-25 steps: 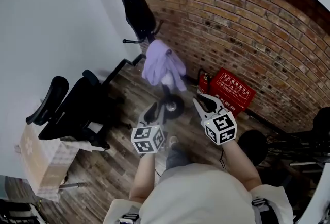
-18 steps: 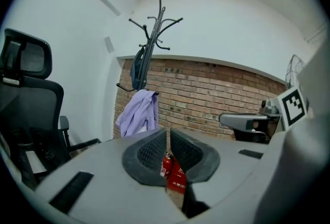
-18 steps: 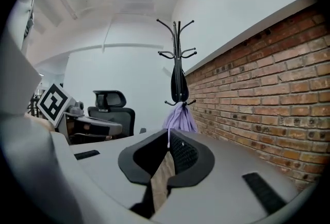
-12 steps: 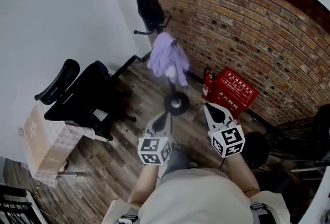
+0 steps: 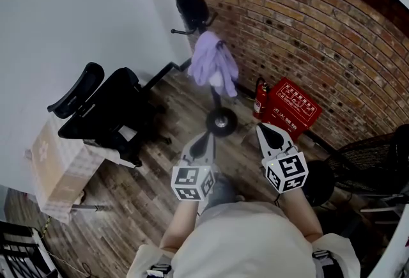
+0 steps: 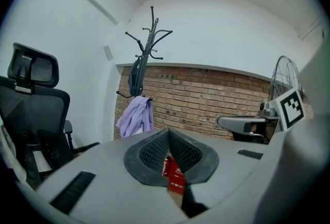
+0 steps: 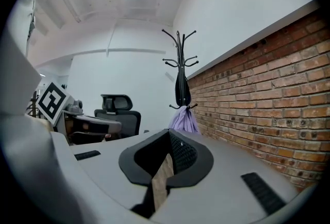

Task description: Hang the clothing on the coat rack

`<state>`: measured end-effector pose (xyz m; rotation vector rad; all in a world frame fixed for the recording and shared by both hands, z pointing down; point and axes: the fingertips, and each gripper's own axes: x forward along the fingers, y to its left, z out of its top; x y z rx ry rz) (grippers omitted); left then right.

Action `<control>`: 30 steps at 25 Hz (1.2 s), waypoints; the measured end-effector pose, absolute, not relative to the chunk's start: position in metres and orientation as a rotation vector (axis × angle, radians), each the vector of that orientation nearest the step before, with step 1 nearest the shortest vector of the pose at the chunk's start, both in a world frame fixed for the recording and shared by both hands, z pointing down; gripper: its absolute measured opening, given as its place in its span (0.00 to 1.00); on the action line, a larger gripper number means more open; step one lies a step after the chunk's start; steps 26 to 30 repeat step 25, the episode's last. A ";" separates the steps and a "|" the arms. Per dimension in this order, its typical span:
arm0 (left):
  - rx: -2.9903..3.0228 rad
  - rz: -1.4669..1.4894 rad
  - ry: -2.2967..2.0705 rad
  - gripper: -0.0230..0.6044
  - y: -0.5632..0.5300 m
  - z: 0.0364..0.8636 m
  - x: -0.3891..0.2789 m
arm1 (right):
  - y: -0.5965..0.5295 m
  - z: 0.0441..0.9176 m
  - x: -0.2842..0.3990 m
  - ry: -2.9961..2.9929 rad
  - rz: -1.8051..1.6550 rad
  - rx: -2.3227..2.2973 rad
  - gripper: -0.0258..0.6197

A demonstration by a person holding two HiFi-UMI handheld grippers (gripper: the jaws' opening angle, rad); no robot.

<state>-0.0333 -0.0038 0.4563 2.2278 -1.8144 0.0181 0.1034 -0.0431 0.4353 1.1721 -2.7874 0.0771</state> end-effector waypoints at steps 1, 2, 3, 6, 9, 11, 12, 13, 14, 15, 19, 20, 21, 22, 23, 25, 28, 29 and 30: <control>2.231 0.022 -1.818 0.04 -0.003 0.455 -0.033 | -0.043 0.435 0.104 -2.783 0.076 1.177 0.04; 2.235 0.026 -1.821 0.04 -0.003 0.454 -0.033 | -0.042 0.434 0.105 -2.780 0.074 1.181 0.04; 2.238 0.032 -1.821 0.04 -0.003 0.454 -0.033 | -0.041 0.433 0.105 -2.779 0.069 1.185 0.04; 2.244 0.041 -1.815 0.04 -0.003 0.454 -0.030 | -0.039 0.429 0.106 -2.783 0.048 1.192 0.04; 2.249 0.042 -1.808 0.04 -0.004 0.452 -0.029 | -0.040 0.424 0.106 -2.790 0.031 1.196 0.04; 2.255 0.037 -1.803 0.04 -0.004 0.450 -0.028 | -0.040 0.422 0.105 -2.797 0.027 1.195 0.04; 2.260 0.032 -1.800 0.04 -0.005 0.449 -0.027 | -0.039 0.422 0.105 -2.800 0.028 1.193 0.04; 2.265 0.025 -1.798 0.04 -0.005 0.447 -0.027 | -0.039 0.421 0.105 -2.802 0.031 1.190 0.04; 2.269 0.016 -1.796 0.04 -0.005 0.445 -0.027 | -0.039 0.421 0.104 -2.804 0.032 1.188 0.04; 2.271 0.006 -1.794 0.04 -0.005 0.443 -0.027 | -0.039 0.420 0.104 -2.804 0.031 1.187 0.04; 2.280 -0.016 -1.787 0.04 -0.007 0.437 -0.026 | -0.040 0.416 0.103 -2.806 0.011 1.190 0.04; 2.283 -0.020 -1.786 0.04 -0.007 0.436 -0.026 | -0.041 0.415 0.103 -2.807 0.007 1.193 0.04; 2.285 -0.025 -1.783 0.04 -0.008 0.435 -0.025 | -0.042 0.415 0.104 -2.808 0.005 1.197 0.04; 2.289 -0.031 -1.781 0.04 -0.008 0.433 -0.025 | -0.042 0.414 0.104 -2.809 0.005 1.200 0.04; 2.293 -0.036 -1.778 0.04 -0.009 0.431 -0.024 | -0.043 0.414 0.105 -2.810 0.005 1.203 0.04; 2.302 -0.046 -1.773 0.04 -0.010 0.428 -0.023 | -0.044 0.414 0.105 -2.812 0.006 1.208 0.04; 2.302 -0.046 -1.773 0.04 -0.010 0.428 -0.023 | -0.044 0.414 0.105 -2.812 0.006 1.208 0.04; 2.302 -0.046 -1.773 0.04 -0.010 0.428 -0.023 | -0.044 0.414 0.105 -2.812 0.006 1.208 0.04; 2.302 -0.046 -1.773 0.04 -0.010 0.428 -0.023 | -0.044 0.414 0.105 -2.812 0.006 1.208 0.04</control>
